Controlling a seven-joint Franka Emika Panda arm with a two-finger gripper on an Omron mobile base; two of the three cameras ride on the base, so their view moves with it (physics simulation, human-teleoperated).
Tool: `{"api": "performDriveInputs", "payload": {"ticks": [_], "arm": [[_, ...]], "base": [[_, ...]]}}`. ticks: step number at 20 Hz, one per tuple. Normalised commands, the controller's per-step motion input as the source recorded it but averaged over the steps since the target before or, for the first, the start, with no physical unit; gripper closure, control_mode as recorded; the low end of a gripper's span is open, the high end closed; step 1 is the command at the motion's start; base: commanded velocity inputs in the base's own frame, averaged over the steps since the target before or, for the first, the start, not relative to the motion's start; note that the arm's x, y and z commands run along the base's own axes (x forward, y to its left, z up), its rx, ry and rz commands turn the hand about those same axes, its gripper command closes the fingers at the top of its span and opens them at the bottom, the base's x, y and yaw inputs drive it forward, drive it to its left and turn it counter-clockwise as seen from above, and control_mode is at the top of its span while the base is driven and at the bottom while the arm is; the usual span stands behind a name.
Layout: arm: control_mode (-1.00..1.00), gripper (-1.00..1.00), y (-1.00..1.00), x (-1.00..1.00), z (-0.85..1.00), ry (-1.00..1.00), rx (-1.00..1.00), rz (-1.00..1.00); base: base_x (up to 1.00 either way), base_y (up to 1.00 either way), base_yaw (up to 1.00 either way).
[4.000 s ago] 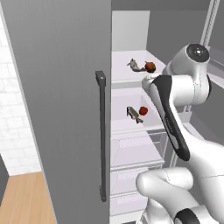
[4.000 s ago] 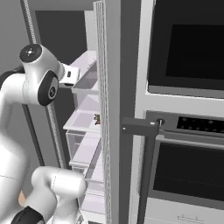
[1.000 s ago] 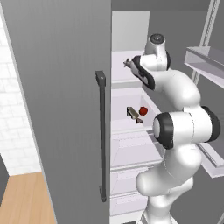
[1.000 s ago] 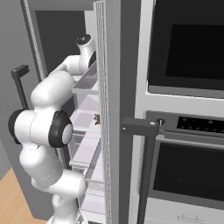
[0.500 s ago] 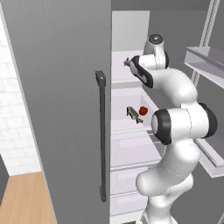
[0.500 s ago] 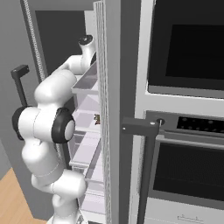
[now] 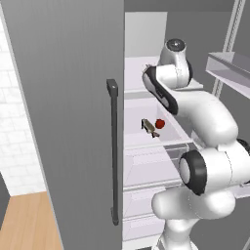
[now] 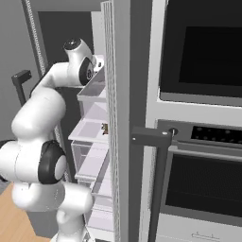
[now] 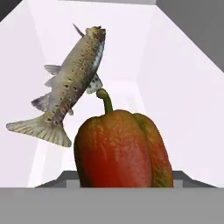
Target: Place one bell pepper and one fish in each tupperware on the nearby counter, to pack two identical lunches.
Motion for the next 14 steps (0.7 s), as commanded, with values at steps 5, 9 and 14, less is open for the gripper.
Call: {"api": "performDriveInputs", "payload": {"ticks": [5, 9, 14], "arm": [[-1.00, 1.00, 0.44, -1.00, -0.04, -0.02, -0.09, 0.21], [-1.00, 1.00, 0.11, -1.00, -0.03, 0.00, -0.06, 0.20], [-1.00, 1.00, 0.00, -1.00, -0.14, 0.00, -0.02, 0.16]], "base": [[0.00, 0.00, 0.00], [0.00, 0.00, 0.00], [0.00, 0.00, 0.00]]}}
